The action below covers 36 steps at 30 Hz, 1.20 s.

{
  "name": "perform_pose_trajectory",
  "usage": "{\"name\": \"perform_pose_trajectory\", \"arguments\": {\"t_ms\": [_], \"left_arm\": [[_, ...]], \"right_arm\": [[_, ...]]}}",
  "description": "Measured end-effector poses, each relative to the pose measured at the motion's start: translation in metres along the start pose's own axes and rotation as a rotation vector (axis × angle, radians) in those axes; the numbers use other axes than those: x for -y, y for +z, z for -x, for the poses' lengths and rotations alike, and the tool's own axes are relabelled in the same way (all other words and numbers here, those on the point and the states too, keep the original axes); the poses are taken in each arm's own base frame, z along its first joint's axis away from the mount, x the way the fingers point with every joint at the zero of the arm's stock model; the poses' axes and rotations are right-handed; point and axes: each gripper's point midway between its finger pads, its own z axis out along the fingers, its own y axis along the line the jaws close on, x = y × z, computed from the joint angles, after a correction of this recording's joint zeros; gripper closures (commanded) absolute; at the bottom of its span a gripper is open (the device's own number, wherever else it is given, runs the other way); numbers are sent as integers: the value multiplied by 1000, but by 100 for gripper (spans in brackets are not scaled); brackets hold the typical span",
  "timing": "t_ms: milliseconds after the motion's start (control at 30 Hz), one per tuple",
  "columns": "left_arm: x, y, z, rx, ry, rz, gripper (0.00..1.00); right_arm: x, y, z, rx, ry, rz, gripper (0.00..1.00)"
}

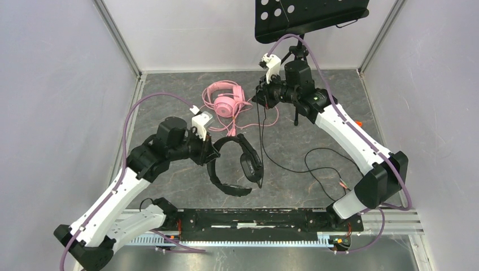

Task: Wrap the headphones
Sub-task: Wrap the headphones cable around the headphones.

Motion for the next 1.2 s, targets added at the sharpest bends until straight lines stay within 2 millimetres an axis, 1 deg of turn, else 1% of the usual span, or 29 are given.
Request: {"name": "perform_pose_trajectory", "arguments": {"t_ms": [133, 267, 367, 467, 567, 700, 900, 933, 1000, 1033, 1100, 1200], "left_arm": [[24, -12, 9, 58, 31, -126, 98], [42, -18, 14, 86, 68, -230, 98], [47, -15, 14, 76, 78, -267, 98], [42, -5, 11, 38, 71, -256, 98], [24, 8, 8, -21, 61, -166, 98], [-7, 19, 3, -106, 53, 8, 98], [-55, 19, -8, -179, 42, 282, 98], [-64, 18, -8, -187, 37, 333, 98], [-78, 18, -9, -193, 22, 419, 98], [-86, 17, -9, -195, 11, 470, 98], [-97, 15, -9, -191, -6, 543, 98], [-112, 12, -8, -179, -31, 648, 98]], "right_arm": [[-8, 4, 1, 19, 17, 49, 100], [-16, 5, 3, 31, 33, 91, 100], [-20, 5, 2, 27, 37, 113, 100], [-20, 8, -3, 9, 40, 119, 100], [-16, 10, -11, -31, 38, 105, 100], [-9, 9, -12, -58, 27, 71, 100], [-12, 5, -21, -96, 56, 75, 100], [-15, 5, -23, -91, 69, 89, 100], [-26, 4, -37, -84, 115, 133, 100], [-34, 1, -52, -95, 150, 160, 100], [-49, -1, -69, -120, 202, 207, 100], [-72, -1, -74, -119, 246, 282, 100]]}}
